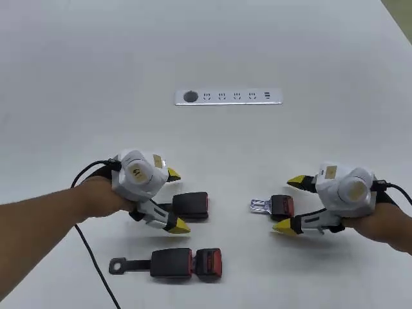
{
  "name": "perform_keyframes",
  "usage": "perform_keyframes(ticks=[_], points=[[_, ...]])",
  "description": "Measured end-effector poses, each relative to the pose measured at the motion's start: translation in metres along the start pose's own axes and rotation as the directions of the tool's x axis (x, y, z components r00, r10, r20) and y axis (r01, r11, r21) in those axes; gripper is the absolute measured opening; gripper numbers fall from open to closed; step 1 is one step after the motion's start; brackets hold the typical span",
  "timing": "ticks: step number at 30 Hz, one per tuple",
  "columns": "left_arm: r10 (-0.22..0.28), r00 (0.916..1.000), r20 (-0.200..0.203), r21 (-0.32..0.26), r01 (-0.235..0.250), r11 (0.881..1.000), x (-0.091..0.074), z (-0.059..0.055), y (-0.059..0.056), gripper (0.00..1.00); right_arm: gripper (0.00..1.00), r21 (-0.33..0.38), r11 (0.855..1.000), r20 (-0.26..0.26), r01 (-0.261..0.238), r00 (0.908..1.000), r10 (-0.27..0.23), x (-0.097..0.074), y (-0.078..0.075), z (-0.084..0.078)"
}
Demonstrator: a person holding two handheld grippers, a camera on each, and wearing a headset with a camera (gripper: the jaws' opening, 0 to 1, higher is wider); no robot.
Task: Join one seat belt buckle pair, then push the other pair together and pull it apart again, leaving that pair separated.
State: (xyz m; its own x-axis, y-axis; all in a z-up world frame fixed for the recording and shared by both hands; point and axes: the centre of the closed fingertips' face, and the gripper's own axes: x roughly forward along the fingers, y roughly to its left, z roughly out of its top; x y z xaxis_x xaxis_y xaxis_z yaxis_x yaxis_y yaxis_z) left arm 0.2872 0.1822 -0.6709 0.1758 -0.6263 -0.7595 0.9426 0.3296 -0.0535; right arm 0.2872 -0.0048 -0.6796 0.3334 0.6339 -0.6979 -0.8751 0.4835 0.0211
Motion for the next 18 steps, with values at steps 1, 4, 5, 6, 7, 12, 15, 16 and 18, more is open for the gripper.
perform_keyframes(ticks=[1,4,5,6,7,12,15,16,18], points=[[0.032,0.9995,-0.006,-0.006,-0.032,0.999,-0.003,-0.002,0.003,0.77,0.72,0.039,0.999,0.028,0.020,0.9994,-0.021,0.000,0.000,0.004],[0.072,0.9969,0.031,-0.086,-0.069,0.994,-0.009,0.004,0.001,0.82,0.80,0.080,0.991,0.042,0.106,0.9931,-0.109,-0.005,-0.004,0.004],[0.092,0.9951,0.034,-0.108,-0.088,0.990,-0.012,0.003,0.001,0.84,0.80,0.117,0.985,0.055,0.126,0.9896,-0.133,-0.006,-0.007,0.005],[0.100,0.9941,0.041,-0.119,-0.094,0.988,-0.014,0.001,0.002,0.85,0.80,0.140,0.980,0.068,0.141,0.9861,-0.151,-0.008,-0.008,0.007],[0.116,0.9920,0.050,-0.131,-0.109,0.985,-0.016,0.001,0.003,0.85,0.81,0.155,0.973,0.076,0.169,0.9802,-0.183,-0.009,-0.013,0.007],[0.241,0.9681,0.069,-0.207,-0.222,0.953,-0.028,-0.007,0.015,0.86,0.85,0.269,0.924,0.111,0.271,0.9443,-0.310,-0.023,-0.015,0.018],[0.275,0.9568,0.095,-0.251,-0.244,0.937,-0.033,-0.009,0.017,0.89,0.85,0.284,0.916,0.112,0.282,0.9396,-0.324,-0.023,-0.009,0.018],[0.290,0.9520,0.097,-0.263,-0.257,0.930,-0.038,-0.011,0.017,0.89,0.85,0.284,0.914,0.111,0.290,0.9370,-0.331,-0.022,-0.006,0.018],[0.329,0.9412,0.077,-0.290,-0.294,0.911,-0.046,-0.015,0.017,0.90,0.85,0.301,0.904,0.117,0.304,0.9290,-0.351,-0.024,-0.004,0.020]])
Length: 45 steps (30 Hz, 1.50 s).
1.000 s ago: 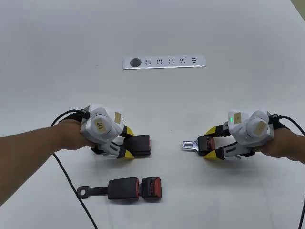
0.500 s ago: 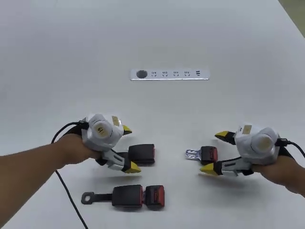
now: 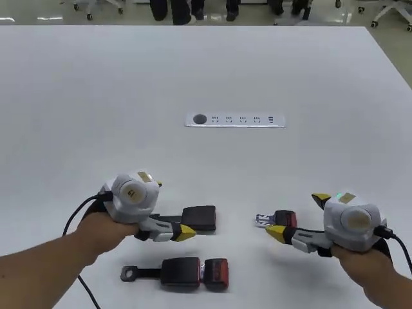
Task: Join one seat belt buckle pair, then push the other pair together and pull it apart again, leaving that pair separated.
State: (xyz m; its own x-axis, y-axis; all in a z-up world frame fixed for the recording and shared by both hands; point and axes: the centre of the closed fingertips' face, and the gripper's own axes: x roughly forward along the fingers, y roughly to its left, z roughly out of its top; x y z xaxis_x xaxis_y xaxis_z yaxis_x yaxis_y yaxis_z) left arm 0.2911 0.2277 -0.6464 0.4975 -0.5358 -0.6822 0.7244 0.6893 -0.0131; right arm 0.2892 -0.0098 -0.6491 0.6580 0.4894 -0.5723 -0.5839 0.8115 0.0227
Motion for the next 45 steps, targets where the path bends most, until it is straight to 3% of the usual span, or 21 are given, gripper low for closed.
perform_keyframes(ticks=[1,4,7,11,17,19,20,26,29,32,35,38,45], points=[[0.016,0.9999,0.000,-0.014,-0.016,1.000,-0.003,-0.001,0.002,0.91,0.85,0.014,1.000,0.011,0.010,0.9999,-0.010,-0.001,0.002,0.001],[0.039,0.9980,0.050,-0.069,-0.036,0.997,-0.014,0.001,0.003,0.90,0.84,0.060,0.998,0.026,0.017,0.9995,-0.018,-0.005,0.007,0.002],[0.055,0.9973,0.049,-0.074,-0.051,0.996,-0.024,-0.004,0.004,0.90,0.86,0.033,0.999,0.037,0.034,0.9987,-0.035,-0.010,0.009,0.004],[0.092,0.9947,0.044,-0.098,-0.088,0.991,-0.039,-0.008,0.004,0.90,0.85,0.054,0.997,0.057,0.053,0.9968,-0.056,-0.018,0.013,0.004],[0.129,0.9886,0.077,-0.155,-0.116,0.981,-0.061,-0.012,-0.002,0.91,0.86,0.110,0.990,0.092,0.089,0.9908,-0.100,-0.042,0.024,0.017],[0.134,0.9877,0.080,-0.155,-0.121,0.981,-0.065,-0.015,-0.003,0.91,0.86,0.101,0.990,0.098,0.097,0.9895,-0.107,-0.045,0.027,0.014],[0.138,0.9866,0.087,-0.157,-0.124,0.980,-0.069,-0.015,-0.011,0.91,0.86,0.091,0.991,0.095,0.101,0.9894,-0.110,-0.049,0.032,0.012],[0.175,0.9774,0.119,-0.199,-0.149,0.969,-0.093,-0.022,-0.018,0.92,0.87,0.108,0.987,0.111,0.116,0.9856,-0.128,-0.066,0.041,0.003],[0.164,0.9794,0.118,-0.184,-0.141,0.973,-0.104,-0.031,-0.020,0.92,0.89,0.143,0.983,0.130,0.118,0.9821,-0.136,-0.078,0.050,0.003],[0.174,0.9757,0.133,-0.224,-0.141,0.964,-0.115,-0.038,-0.022,0.91,0.89,0.155,0.979,0.140,0.129,0.9786,-0.151,-0.086,0.051,0.001],[0.169,0.9757,0.139,-0.213,-0.137,0.967,-0.123,-0.043,-0.027,0.87,0.89,0.161,0.978,0.135,0.135,0.9783,-0.157,-0.093,0.058,-0.006],[0.197,0.9692,0.148,-0.259,-0.154,0.953,-0.131,-0.050,-0.022,0.90,0.89,0.175,0.974,0.141,0.144,0.9753,-0.170,-0.101,0.063,-0.009],[0.219,0.9578,0.186,-0.302,-0.156,0.940,-0.148,-0.055,-0.023,0.92,0.90,0.158,0.975,0.154,0.156,0.9714,-0.180,-0.123,0.073,-0.015]])
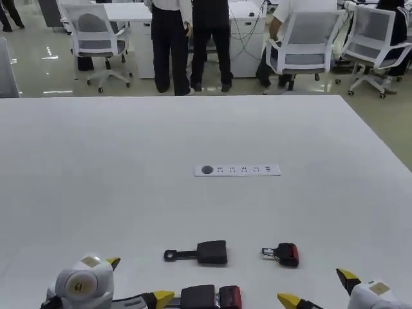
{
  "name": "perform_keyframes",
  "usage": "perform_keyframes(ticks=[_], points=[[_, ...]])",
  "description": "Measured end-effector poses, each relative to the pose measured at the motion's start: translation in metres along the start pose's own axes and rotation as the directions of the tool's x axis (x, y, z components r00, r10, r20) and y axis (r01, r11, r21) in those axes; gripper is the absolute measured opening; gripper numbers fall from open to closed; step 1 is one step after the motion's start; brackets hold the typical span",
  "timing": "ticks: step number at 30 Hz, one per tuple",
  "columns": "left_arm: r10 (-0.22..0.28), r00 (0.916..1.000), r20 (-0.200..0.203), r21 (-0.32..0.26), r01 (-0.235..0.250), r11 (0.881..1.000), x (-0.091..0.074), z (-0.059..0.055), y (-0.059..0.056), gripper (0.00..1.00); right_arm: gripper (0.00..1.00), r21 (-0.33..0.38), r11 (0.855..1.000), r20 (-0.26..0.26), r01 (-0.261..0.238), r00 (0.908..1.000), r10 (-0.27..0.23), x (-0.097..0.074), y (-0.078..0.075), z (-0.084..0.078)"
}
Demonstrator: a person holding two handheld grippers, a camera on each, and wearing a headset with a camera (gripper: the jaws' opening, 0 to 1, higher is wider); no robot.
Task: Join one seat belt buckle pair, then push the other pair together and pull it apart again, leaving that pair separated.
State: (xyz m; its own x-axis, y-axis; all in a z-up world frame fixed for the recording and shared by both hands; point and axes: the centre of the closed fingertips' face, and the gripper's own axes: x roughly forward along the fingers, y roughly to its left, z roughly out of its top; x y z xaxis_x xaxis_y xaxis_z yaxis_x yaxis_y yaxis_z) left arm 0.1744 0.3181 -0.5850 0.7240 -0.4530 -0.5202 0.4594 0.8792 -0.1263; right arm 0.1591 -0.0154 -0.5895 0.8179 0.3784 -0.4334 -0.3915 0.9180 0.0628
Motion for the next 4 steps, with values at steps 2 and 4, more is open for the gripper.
perform_keyframes(ticks=[2,4], points=[[0.001,1.0000,0.000,0.005,-0.001,1.000,-0.0028,-0.0016,-0.0048,0.92,0.91,-0.002,1.000,0.003,-0.003,1.0000,0.003,-0.0083,0.0011,-0.0009],[-0.001,1.0000,-0.002,0.002,0.001,1.000,-0.0055,-0.0038,-0.0080,0.93,0.91,-0.015,1.000,0.003,-0.001,1.0000,0.001,-0.0134,-0.0001,-0.0045]])
